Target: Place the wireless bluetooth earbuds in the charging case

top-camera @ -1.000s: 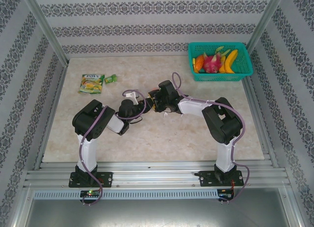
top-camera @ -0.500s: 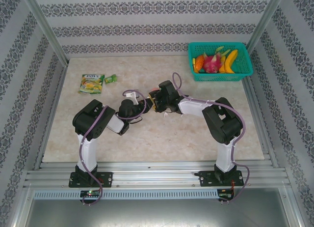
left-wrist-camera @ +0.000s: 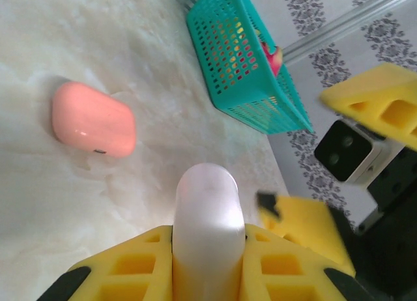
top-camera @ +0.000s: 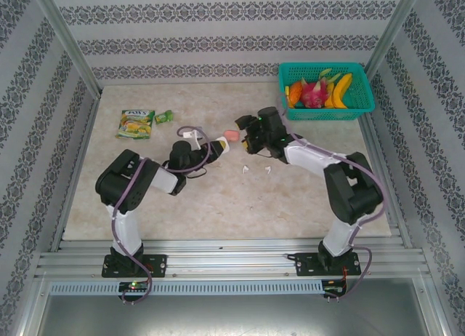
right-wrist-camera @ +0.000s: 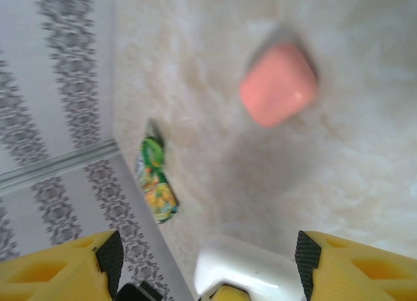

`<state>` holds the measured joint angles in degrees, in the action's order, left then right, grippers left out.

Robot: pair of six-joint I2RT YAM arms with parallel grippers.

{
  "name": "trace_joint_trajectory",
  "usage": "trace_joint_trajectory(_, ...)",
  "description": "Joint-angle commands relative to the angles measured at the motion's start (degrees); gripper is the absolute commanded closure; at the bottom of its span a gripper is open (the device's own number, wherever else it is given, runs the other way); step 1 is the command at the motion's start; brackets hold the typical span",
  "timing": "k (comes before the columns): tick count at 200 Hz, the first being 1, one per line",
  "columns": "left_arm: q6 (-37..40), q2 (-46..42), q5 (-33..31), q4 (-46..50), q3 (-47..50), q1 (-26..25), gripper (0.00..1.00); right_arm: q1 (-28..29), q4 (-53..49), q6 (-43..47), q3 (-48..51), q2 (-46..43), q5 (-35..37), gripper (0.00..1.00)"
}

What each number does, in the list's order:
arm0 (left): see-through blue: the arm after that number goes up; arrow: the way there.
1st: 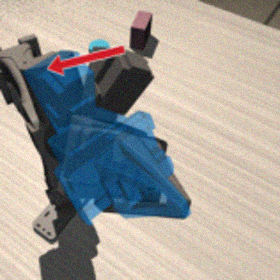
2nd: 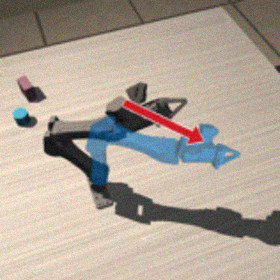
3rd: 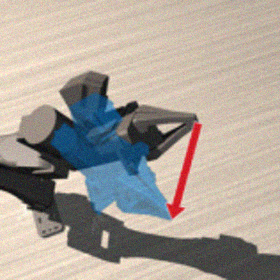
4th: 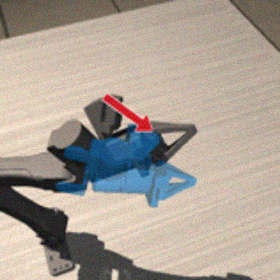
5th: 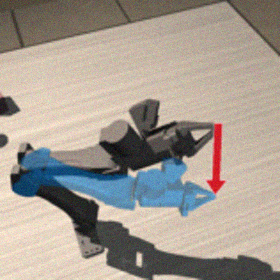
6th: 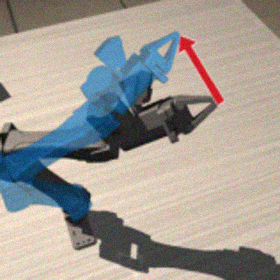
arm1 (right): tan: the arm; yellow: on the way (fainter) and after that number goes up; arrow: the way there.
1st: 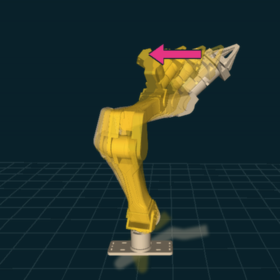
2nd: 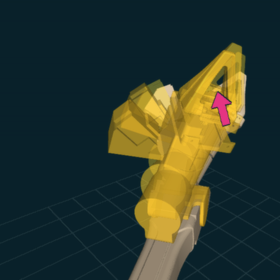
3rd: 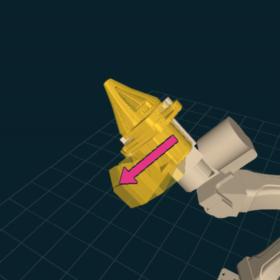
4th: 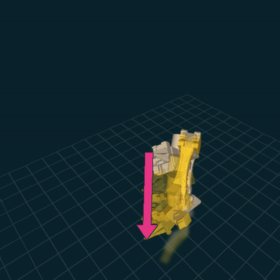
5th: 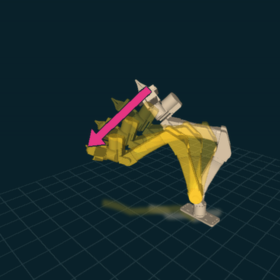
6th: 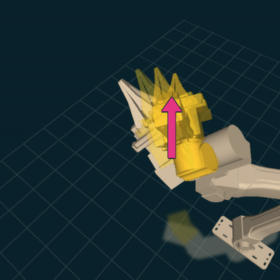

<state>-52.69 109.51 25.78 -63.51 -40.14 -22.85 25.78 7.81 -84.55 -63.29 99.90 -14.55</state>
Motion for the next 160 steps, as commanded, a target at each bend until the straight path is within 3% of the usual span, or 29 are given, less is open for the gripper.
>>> trace_joint_trajectory(1, 2.79, -4.81, 11.29, 6.34, -2.11, 3.96, 0.88, -2.63, 4.39, 17.80, 4.09, -4.17, -5.84, 0.29)
trace_joint_trajectory(32, 6.43, -10.20, 21.80, 13.57, -4.72, 7.72, 0.88, -3.74, 10.40, 39.25, 9.91, -10.16, -14.97, 0.29)
trace_joint_trajectory(48, 9.57, -12.46, 25.72, 20.12, -7.46, 8.11, 0.88, -3.28, 10.75, 44.44, 11.01, -11.87, -17.80, 0.30)
trace_joint_trajectory(92, 13.52, -16.68, 29.59, 30.17, -12.33, 8.09, 0.88, 0.28, 13.34, 47.28, 8.54, -9.85, -21.49, 0.32)
trace_joint_trajectory(160, 15.07, -19.49, 30.72, 34.95, -14.29, 8.04, 0.90, 1.95, 16.88, 44.87, 6.07, -6.56, -20.27, 0.34)
